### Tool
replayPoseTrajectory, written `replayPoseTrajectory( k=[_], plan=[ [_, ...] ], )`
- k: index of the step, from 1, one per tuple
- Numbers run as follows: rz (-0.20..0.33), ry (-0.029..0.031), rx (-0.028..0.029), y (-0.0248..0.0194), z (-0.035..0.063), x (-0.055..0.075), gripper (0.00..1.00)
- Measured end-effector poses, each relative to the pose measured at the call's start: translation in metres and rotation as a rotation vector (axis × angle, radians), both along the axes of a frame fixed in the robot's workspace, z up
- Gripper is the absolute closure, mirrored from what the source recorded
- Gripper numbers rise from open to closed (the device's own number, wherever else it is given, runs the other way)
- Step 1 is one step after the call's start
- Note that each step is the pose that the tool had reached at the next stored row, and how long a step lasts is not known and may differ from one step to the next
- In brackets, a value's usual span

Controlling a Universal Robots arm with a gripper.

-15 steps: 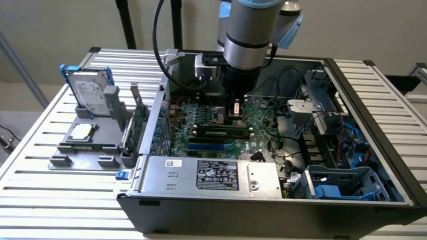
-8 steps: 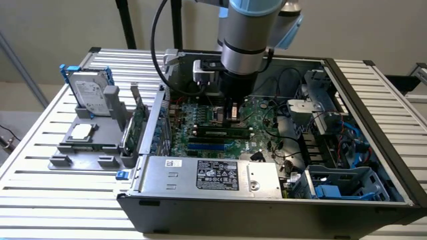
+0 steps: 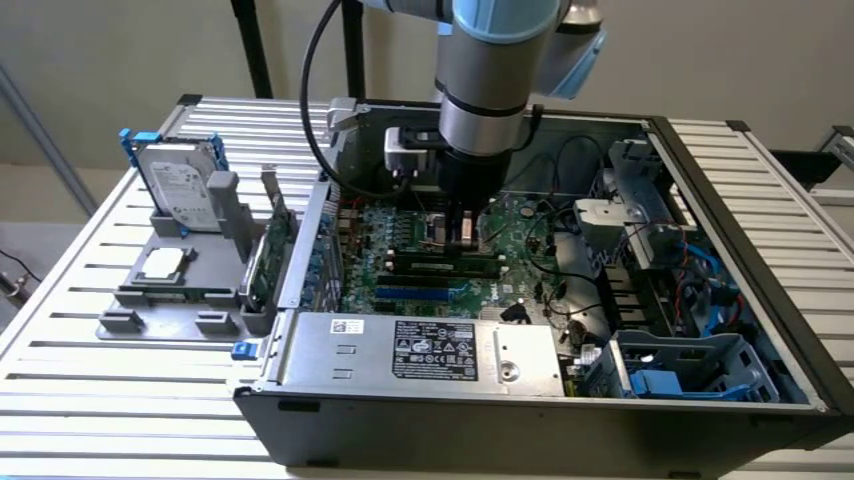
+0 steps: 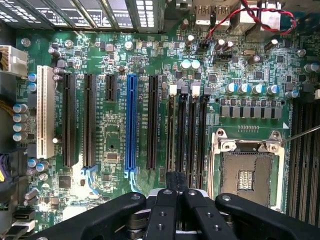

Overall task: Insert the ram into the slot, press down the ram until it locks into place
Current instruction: 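Press down the ram until it locks into place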

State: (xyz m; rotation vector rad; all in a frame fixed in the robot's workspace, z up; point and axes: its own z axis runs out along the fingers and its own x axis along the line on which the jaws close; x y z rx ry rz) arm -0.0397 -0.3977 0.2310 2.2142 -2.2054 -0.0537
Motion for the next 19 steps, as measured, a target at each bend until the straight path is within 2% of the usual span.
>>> replayPoseTrajectory(
  k=[3,6,7,8,14,19],
  plan=[
    [0.0,-0.003,-0.0024,0.0001,-0.0048,-0.001,0.89],
    [0.0,-0.0049,-0.0021,0.0002,-0.0069,-0.001,0.89],
    [0.0,-0.0049,-0.0023,0.0,-0.0047,-0.001,0.89],
    [0.0,-0.0061,0.0006,0.0004,-0.001,-0.001,0.89],
    [0.0,-0.005,-0.0012,-0.0014,0.0263,0.0,0.89],
    [0.0,-0.0041,0.0,-0.0016,0.0279,0.0,0.89]
  ],
)
